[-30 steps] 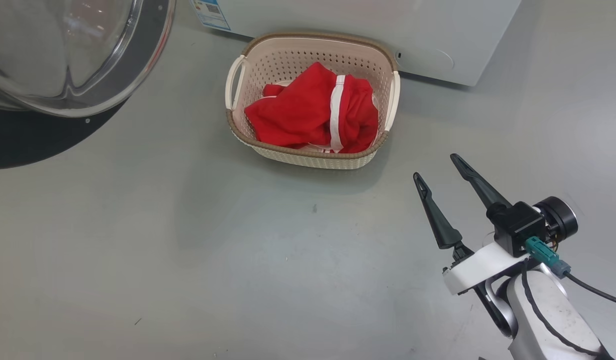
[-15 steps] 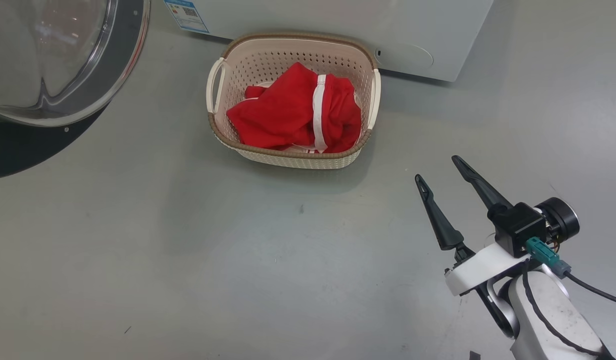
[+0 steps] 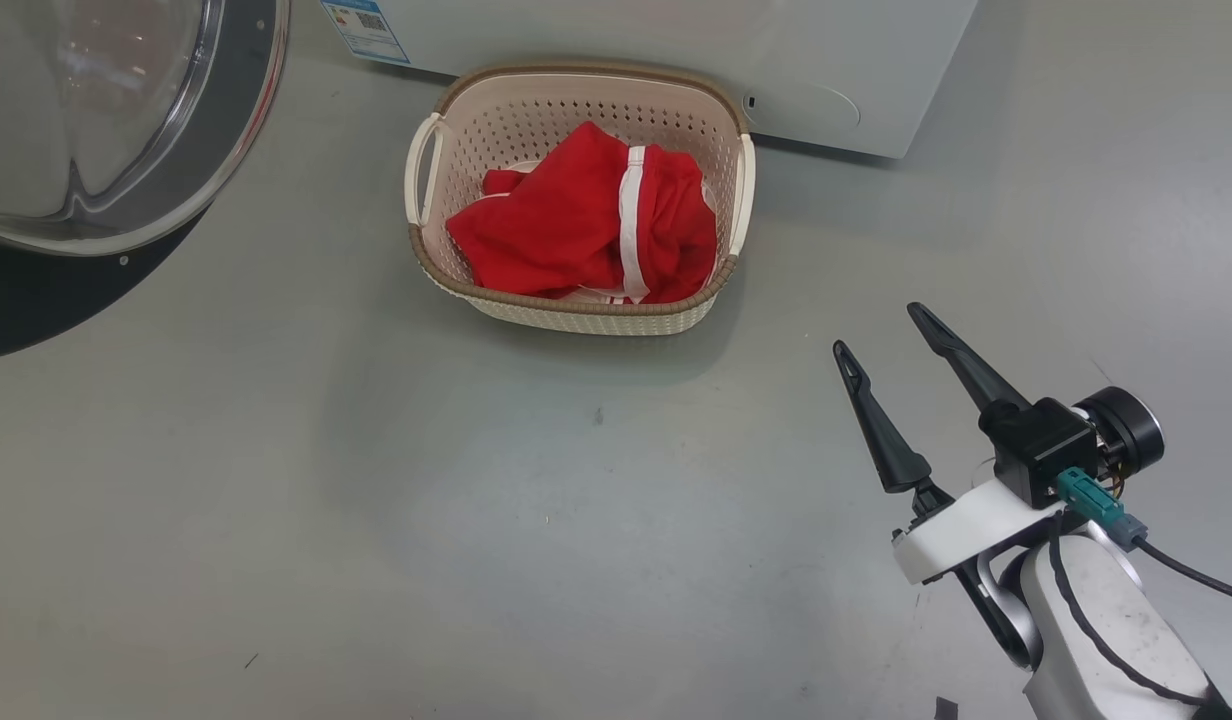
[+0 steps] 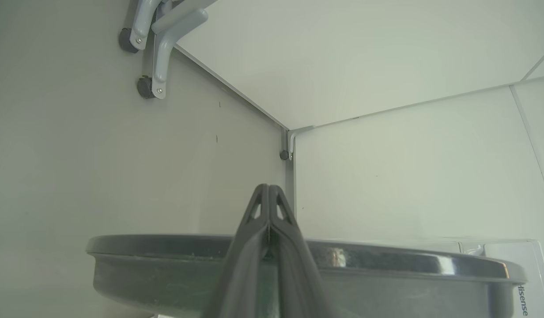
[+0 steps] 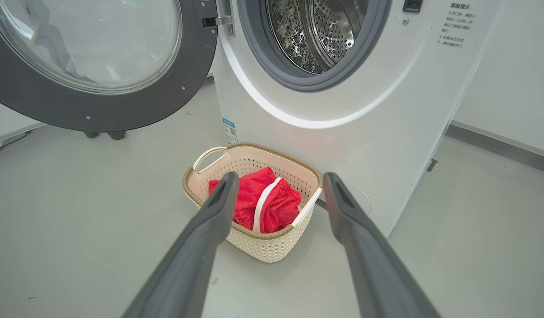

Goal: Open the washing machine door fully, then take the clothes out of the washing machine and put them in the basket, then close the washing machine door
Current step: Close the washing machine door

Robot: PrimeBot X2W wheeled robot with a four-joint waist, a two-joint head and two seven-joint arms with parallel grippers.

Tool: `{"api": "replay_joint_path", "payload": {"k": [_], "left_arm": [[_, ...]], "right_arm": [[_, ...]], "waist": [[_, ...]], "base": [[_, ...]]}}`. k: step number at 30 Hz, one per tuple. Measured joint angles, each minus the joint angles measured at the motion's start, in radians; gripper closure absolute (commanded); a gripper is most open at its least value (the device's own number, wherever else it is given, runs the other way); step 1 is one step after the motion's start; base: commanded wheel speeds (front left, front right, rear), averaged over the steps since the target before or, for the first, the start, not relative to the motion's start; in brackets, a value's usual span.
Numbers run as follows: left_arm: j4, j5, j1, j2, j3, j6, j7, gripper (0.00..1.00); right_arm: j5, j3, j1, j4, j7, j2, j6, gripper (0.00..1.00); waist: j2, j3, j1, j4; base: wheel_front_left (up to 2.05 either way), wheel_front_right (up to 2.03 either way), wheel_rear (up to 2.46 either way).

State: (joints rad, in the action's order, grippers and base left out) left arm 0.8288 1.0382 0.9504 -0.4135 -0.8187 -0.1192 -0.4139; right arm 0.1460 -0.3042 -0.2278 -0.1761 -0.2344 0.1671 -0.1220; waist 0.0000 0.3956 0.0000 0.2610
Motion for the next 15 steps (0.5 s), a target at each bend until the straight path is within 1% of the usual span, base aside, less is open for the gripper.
{"api": "replay_joint_path", "payload": {"k": [6, 15], "left_arm": [[0.020, 0.014, 0.029, -0.005, 0.004, 0.000, -0.044, 1.00], [0.050, 0.020, 0.034, -0.033, 0.015, 0.000, -0.099, 1.00]], "right_arm": [[0.001, 0.000, -0.010, 0.002, 0.000, 0.002, 0.000, 0.00], [0.001, -0.001, -0.010, 0.002, 0.000, 0.010, 0.000, 0.00]], "waist": [[0.0000, 0.003, 0.0000, -0.007], [0.0000, 0.002, 0.0000, -0.015]], "base": [[0.00, 0.00, 0.00], [0.00, 0.00, 0.00]]}}
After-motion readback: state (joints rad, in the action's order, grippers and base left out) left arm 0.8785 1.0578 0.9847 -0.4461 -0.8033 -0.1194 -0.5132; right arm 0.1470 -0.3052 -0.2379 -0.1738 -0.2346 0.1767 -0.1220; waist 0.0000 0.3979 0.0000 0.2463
